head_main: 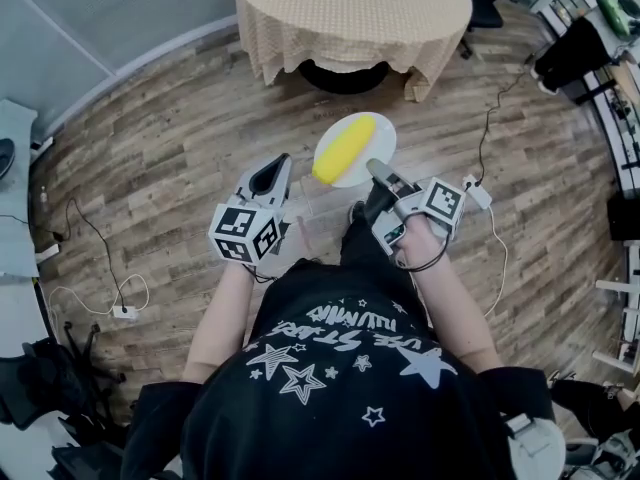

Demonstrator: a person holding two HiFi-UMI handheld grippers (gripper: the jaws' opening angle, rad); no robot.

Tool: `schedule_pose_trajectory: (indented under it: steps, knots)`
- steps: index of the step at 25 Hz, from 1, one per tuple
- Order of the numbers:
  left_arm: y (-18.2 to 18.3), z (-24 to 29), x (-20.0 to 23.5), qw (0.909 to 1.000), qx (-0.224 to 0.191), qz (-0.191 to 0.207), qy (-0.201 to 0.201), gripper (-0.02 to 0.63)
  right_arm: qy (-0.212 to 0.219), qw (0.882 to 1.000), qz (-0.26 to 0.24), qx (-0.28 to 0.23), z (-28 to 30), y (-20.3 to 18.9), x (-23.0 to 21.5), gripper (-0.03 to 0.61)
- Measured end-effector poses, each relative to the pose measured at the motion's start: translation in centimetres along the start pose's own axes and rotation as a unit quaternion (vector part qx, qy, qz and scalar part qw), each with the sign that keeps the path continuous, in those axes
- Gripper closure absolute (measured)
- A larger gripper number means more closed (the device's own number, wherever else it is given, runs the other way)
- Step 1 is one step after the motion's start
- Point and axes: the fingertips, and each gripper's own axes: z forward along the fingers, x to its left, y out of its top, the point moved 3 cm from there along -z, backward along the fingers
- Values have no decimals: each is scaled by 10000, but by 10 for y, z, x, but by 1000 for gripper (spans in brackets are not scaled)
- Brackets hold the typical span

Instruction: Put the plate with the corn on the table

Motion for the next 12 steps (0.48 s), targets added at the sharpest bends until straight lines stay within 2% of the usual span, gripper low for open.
schedule_pose_trajectory:
  steps: [6,12]
  knots:
    - [-1,11,13,9998,102,76,127,606,-12,9998,74,172,16,9,-9,526]
    - [11,59,39,9991,254,-2,337,606,-7,9991,231,366,62,51,-10,525]
